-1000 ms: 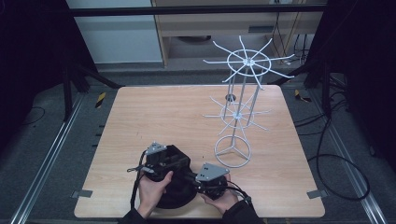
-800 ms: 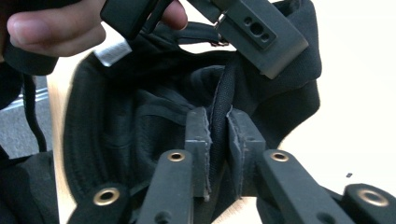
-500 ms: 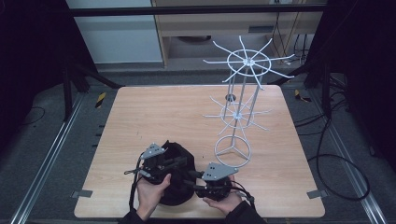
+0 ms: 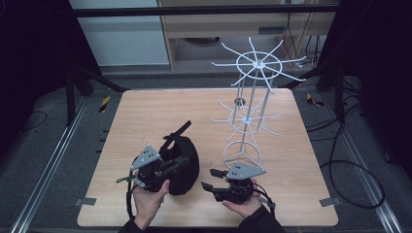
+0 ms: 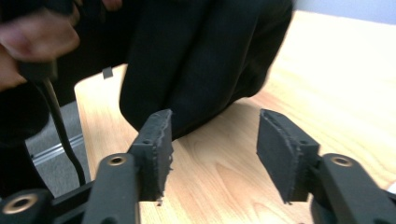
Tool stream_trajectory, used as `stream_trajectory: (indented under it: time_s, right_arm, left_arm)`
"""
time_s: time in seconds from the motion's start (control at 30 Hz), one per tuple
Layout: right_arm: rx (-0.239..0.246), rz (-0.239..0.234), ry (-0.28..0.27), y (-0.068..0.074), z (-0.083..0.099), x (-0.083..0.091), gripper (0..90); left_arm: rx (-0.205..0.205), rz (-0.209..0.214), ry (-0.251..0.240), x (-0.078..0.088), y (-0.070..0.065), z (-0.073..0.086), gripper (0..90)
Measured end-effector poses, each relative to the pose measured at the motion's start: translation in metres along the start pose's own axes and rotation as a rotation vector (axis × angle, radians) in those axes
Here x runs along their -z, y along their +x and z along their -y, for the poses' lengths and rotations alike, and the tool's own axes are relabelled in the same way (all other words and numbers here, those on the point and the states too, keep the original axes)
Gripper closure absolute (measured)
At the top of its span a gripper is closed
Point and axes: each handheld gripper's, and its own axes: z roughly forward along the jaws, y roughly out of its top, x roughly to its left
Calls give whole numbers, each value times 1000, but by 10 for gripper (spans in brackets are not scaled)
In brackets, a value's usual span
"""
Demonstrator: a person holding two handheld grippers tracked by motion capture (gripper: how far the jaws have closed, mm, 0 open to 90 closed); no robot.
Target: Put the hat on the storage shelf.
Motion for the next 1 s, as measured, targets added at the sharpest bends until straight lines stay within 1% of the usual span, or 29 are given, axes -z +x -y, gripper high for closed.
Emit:
stream_trajectory:
  time_s: [0.03,0.1,0.13,0.17,0.2,0.23,0.27,0.3,0.33,0.37,0.4,0.43,0.5,0.6,0.63,0.73,0.8,0.83,0.87,0.9,0.93,0.97,1.0]
  right_arm:
    - [0,0,0,0,0,0,437]
    - [11,2,9,2,2,-6,411]
    - [13,-1,13,3,2,-10,408]
    - [6,-14,5,3,2,-13,406]
    - [-3,-27,-3,3,1,-15,413]
    - [-8,-37,-11,3,1,-16,446]
    - [-8,-37,-11,3,1,-16,446]
    - [-16,-72,-12,2,0,-18,623]
    - [-16,-72,-12,2,0,-18,623]
    - [-15,-72,-17,2,0,-18,698]
    - [-26,-81,-28,1,0,-18,834]
    - [-35,-87,-31,0,0,-17,852]
    - [-28,-72,-23,0,-2,-14,867]
    - [26,-7,-4,2,-8,-8,869]
    - [50,17,5,3,-11,-6,869]
    - [108,59,42,7,-17,-4,867]
    - [145,77,77,10,-21,-5,867]
    - [154,81,94,11,-22,-6,867]
    - [154,81,94,11,-22,-6,867]
    - [173,81,126,15,-24,-10,867]
    - [177,79,139,16,-25,-12,867]
    - [177,79,139,16,-25,-12,867]
    - [181,73,158,19,-26,-15,867]
  left_arm:
    - [0,0,0,0,0,0,845]
    - [-10,26,-11,3,-4,-2,845]
    - [-16,37,-15,3,-6,-3,845]
    - [-29,48,-10,3,-9,-3,845]
    - [-38,52,-6,2,-11,-2,845]
    - [-47,60,-5,1,-13,-1,845]
    - [-47,60,-5,1,-13,-1,845]
    - [-67,65,-1,-1,-15,0,845]
    - [-67,65,-1,-1,-15,0,845]
    - [-73,68,-1,-2,-16,1,845]
    - [-82,71,-9,-1,-17,1,845]
    - [-94,65,-13,-1,-17,1,844]
    - [-120,46,-22,0,-19,2,843]
    - [-154,12,-27,2,-20,3,840]
    - [-161,1,-27,3,-20,4,838]
    - [-170,-22,-19,8,-18,8,834]
    - [-171,-27,-14,10,-17,10,831]
    - [-169,-39,-3,14,-15,15,830]
    - [-169,-39,-3,14,-15,15,828]
    - [-166,-51,4,17,-12,19,826]
    - [-167,-61,10,21,-9,23,824]
    - [-167,-61,10,21,-9,23,820]
    - [-165,-69,12,24,-7,26,820]
